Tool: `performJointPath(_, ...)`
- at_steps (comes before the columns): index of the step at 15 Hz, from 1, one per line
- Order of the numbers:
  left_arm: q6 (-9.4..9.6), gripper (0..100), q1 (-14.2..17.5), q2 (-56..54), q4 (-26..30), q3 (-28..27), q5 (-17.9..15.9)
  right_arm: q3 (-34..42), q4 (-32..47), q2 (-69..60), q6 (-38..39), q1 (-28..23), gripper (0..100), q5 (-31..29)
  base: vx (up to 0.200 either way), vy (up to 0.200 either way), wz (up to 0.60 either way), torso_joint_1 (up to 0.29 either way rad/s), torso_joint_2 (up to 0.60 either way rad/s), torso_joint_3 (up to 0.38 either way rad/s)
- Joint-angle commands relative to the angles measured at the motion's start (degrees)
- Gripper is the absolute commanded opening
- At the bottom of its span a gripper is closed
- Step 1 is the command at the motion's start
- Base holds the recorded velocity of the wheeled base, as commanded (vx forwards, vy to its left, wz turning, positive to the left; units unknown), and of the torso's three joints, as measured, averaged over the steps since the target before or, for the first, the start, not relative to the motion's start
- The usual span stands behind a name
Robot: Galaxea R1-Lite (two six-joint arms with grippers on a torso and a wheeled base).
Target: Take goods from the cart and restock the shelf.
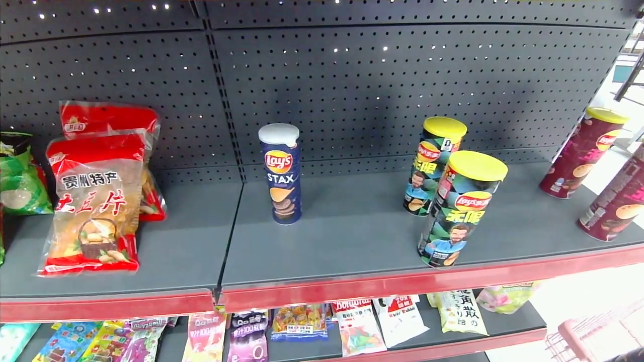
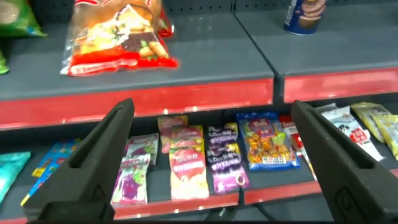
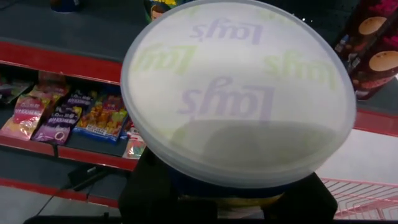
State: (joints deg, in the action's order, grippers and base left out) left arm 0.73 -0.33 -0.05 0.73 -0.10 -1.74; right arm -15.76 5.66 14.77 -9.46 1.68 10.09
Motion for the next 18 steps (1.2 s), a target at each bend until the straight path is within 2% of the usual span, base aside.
performJointPath(1, -0.03, 100, 0.07, 0.05, -0.03, 0.01, -0.01, 0.03, 0.06, -0.27, -0.03, -0.01, 0, 0.01, 0.000, 0.000, 0.00, 0.000, 0.00, 0.000)
performJointPath(8, 0.06, 100, -0.02, 1.98, 0.06, -0.08, 0.07, 2.84, 0.14, -6.16, -0.03, -0.45, 0, -0.16, 0.000, 0.000, 0.00, 0.000, 0.00, 0.000)
performJointPath(10, 0.85, 100, -0.64, 3.12, 0.24, -1.84, -0.37, 4.25, -0.03, -6.34, 0.32, -0.01, 0, 0.10, 0.000, 0.000, 0.00, 0.000, 0.00, 0.000)
performJointPath(11, -0.47, 100, -0.81, 12.00, 0.85, -11.33, -0.37, 4.78, -0.03, -6.43, 0.32, 0.08, 0, 0.10, 0.000, 0.000, 0.00, 0.000, 0.00, 0.000)
performJointPath(12, -6.53, 100, -0.73, 23.87, 0.76, -21.61, -0.54, 5.30, 0.06, -6.86, 0.32, 0.16, 0, 0.10, 0.000, 0.000, 0.00, 0.000, 0.00, 0.000)
performJointPath(13, -7.59, 100, -0.90, 32.92, 0.41, -28.82, -1.16, 5.66, 0.06, -7.04, 0.32, 0.16, 0, 0.19, 0.000, 0.000, 0.00, 0.000, 0.00, 0.000)
performJointPath(14, -6.00, 100, -1.25, 38.28, 0.24, -31.37, -2.30, 6.01, 0.06, -6.95, 0.32, 0.25, 0, 0.19, 0.000, 0.000, 0.00, 0.000, 0.00, 0.000)
performJointPath(15, -3.10, 100, -2.57, 42.59, -0.38, -33.04, -4.32, 6.45, -0.03, -6.95, 0.32, 0.25, 0, 0.19, 0.000, 0.000, 0.00, 0.000, 0.00, 0.000)
performJointPath(16, -0.82, 100, -4.59, 48.12, -2.31, -33.13, -7.75, 6.80, -0.03, -6.86, 0.41, 0.25, 0, 0.54, 0.000, 0.000, 0.00, 0.000, 0.00, 0.000)
performJointPath(17, -0.82, 100, -6.79, 51.90, -4.25, -33.65, -12.32, 6.71, -0.03, -6.69, 0.41, 0.25, 0, 1.33, 0.000, 0.000, 0.00, 0.000, 0.00, 0.000)
performJointPath(18, -0.64, 100, -7.84, 55.77, -6.97, -34.18, -19.26, 6.62, -0.03, -6.69, 0.41, 0.25, 0, 1.51, 0.000, 0.000, 0.00, 0.000, 0.00, 0.000)
